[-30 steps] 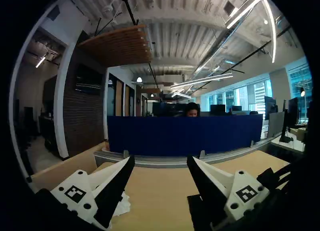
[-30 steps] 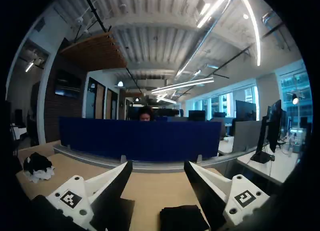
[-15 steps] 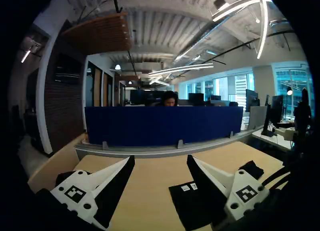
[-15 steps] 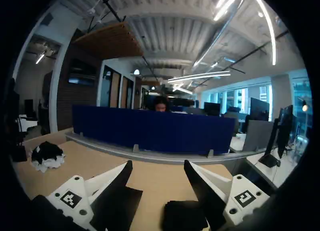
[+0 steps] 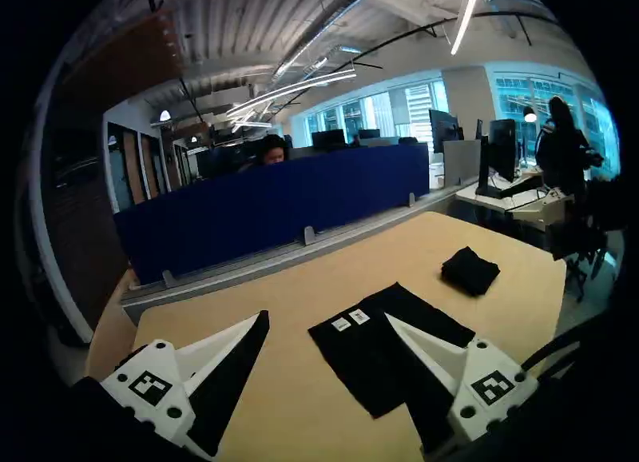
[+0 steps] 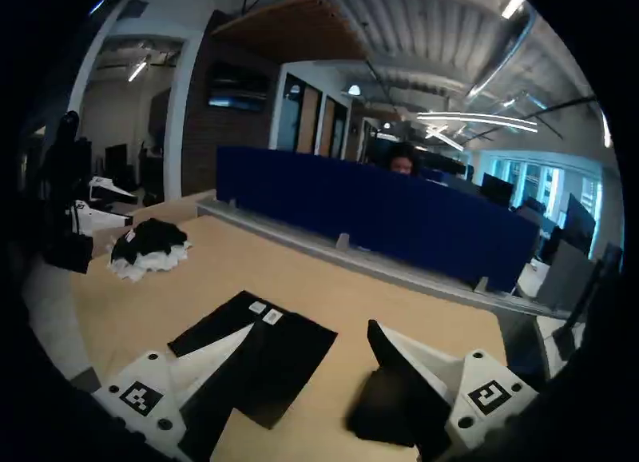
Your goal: Fold towel
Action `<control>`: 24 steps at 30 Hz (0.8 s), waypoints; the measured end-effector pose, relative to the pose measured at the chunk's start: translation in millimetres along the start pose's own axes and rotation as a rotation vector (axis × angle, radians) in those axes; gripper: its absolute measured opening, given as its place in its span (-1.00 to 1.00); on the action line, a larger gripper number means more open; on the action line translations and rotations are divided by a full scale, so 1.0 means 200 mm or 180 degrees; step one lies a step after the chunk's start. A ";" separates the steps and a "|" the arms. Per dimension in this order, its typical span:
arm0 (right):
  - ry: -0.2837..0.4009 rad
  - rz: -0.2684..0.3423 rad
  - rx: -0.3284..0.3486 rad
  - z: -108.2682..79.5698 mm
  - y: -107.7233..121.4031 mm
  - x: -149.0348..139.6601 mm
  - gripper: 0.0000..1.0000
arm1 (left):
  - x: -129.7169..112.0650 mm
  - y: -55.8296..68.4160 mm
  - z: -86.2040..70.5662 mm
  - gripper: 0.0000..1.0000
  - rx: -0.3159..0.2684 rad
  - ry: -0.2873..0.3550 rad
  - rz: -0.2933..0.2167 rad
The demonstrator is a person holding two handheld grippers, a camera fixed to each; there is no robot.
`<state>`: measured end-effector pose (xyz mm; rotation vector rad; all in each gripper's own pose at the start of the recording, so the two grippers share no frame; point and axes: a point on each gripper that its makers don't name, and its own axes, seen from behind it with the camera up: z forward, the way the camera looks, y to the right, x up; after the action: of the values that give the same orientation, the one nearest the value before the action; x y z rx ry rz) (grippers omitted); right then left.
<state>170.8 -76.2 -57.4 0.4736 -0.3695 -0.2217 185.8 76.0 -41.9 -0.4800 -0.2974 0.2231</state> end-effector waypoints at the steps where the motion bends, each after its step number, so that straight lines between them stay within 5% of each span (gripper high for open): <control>1: -0.0042 -0.0016 0.0040 0.00 -0.01 -0.01 1.00 | -0.01 0.01 0.00 0.94 -0.0029 -0.0029 0.0022; 24: -0.0622 -0.0026 0.0429 0.22 -0.19 -0.43 1.00 | -0.46 0.24 0.18 0.94 -0.0425 -0.0557 0.0155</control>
<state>70.4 -101.2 -64.1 0.5880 -0.5762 -0.2530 81.9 106.9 -54.3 -0.6016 -0.4740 0.2947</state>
